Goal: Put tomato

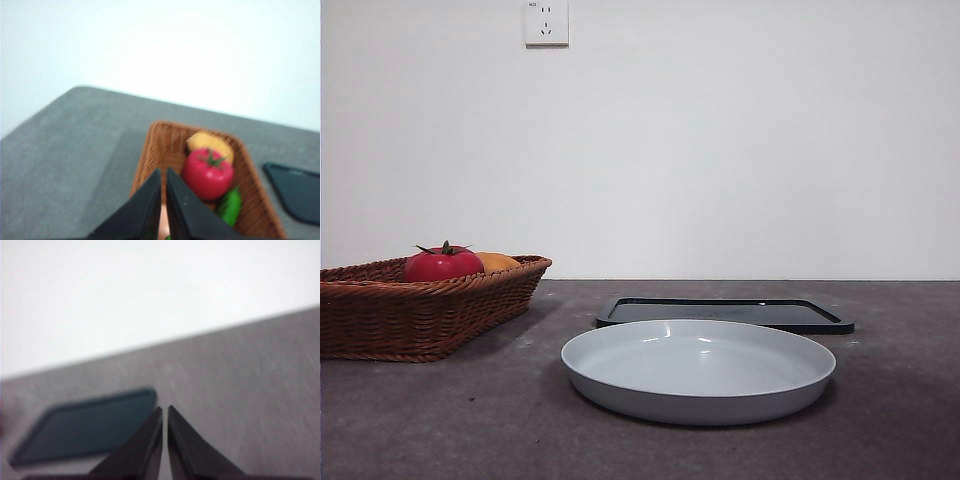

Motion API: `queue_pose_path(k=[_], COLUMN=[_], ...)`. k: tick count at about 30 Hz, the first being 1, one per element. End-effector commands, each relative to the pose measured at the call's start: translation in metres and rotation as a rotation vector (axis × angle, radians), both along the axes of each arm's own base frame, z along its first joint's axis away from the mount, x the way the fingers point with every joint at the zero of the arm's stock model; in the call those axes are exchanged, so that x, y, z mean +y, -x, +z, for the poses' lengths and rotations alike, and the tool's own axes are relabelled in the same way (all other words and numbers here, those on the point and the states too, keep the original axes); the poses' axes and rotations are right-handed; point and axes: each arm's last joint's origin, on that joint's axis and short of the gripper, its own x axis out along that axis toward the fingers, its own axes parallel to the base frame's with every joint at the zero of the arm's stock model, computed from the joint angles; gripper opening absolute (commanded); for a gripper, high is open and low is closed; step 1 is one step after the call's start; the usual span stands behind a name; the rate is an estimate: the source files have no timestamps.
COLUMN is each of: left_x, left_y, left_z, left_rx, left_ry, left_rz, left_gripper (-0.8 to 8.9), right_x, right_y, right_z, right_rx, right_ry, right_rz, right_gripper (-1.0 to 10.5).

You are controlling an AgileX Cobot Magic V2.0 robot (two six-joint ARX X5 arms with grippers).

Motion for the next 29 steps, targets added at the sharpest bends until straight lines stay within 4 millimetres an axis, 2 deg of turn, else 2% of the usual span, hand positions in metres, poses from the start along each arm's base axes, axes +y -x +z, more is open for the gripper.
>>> queue_pose_path(k=[1, 8, 17, 22, 29], left_x=[-0.001, -0.004, -0.010, -0.016, -0.029], left_y=[0.004, 0.004, -0.012, -0.022, -0.041], left_z=[0.022, 0.074, 0.134, 0.151, 0.153], left_rx=[0.009, 0.043, 0.112, 0.187, 0.361], left_ry=[0.033, 0.032, 0.048, 0.065, 0.060], left_rz=[-0.019, -0.139, -0.343, -0.472, -0.650], left_gripper=[0.15, 0.15, 0.15, 0.15, 0.15], right_x=[0.001, 0.004, 0.010, 0.012, 0.020], right_y=[0.007, 0.018, 0.015, 0.006, -0.014], right_z=[0.023, 0.067, 0.111, 0.131, 0.151], right_rx=[-0.027, 0.034, 0.198, 0.283, 0.385], right_ry=[-0.081, -0.098, -0.081, -0.035, 0.039], right_rz=[0.010, 0.119, 0.339, 0.408, 0.502], right_gripper=[0.1, 0.1, 0.1, 0.1, 0.1])
